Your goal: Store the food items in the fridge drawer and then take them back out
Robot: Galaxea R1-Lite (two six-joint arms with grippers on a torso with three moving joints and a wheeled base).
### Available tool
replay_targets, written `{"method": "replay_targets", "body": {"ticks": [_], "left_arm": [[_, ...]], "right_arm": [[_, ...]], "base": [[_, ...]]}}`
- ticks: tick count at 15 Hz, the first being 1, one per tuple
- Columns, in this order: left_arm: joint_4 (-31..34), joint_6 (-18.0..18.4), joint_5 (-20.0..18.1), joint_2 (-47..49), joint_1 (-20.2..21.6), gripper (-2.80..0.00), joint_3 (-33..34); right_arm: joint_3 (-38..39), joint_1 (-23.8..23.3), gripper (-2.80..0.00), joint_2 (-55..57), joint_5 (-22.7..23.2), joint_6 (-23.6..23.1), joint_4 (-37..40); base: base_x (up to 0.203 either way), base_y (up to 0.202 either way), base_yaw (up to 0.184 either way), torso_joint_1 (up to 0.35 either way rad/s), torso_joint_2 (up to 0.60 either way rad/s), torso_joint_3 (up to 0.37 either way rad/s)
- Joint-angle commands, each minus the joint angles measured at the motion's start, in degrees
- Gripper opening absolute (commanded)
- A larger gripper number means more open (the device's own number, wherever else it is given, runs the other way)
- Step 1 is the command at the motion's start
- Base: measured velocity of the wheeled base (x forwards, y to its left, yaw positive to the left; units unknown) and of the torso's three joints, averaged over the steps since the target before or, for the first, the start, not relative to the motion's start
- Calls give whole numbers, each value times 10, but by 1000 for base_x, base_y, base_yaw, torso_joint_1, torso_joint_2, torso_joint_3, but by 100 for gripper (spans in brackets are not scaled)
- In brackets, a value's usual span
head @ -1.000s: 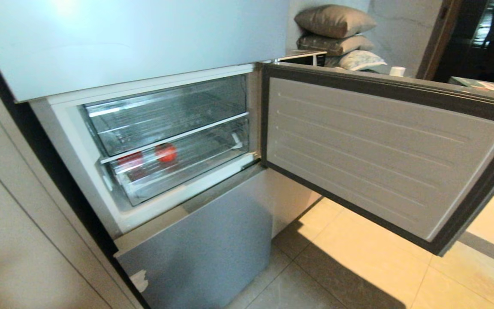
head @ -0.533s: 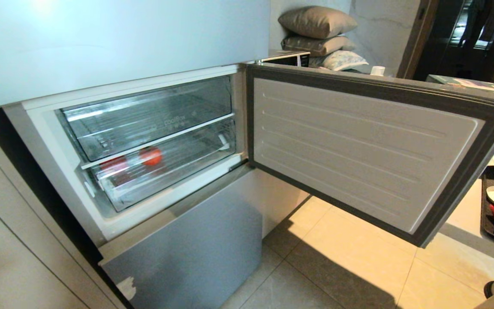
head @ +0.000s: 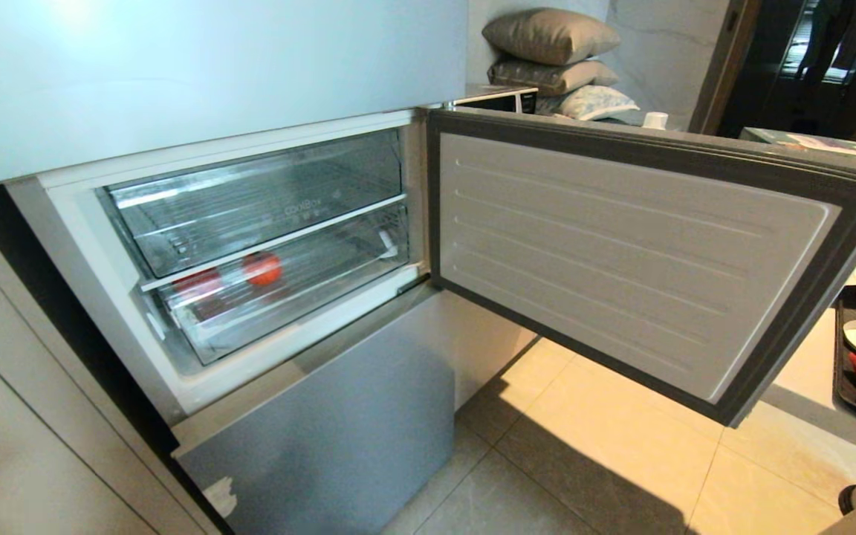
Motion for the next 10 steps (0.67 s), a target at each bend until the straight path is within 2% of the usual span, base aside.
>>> {"method": "replay_targets", "body": {"ticks": [1,6,10], "left_arm": [[0,0,0,0,0,-280,1],[0,-1,0,0,0,-280,1],[0,0,0,0,3,-280,1]], "right_arm": [[0,0,-280,1,1,-1,0],[0,0,-280,0,1,0,0],[0,0,-280,0,3,-8,1]], "base": [[-124,0,2,17,12,5],[-185,0,1,-1,1,3],[-16,0,0,-1,0,1]]}}
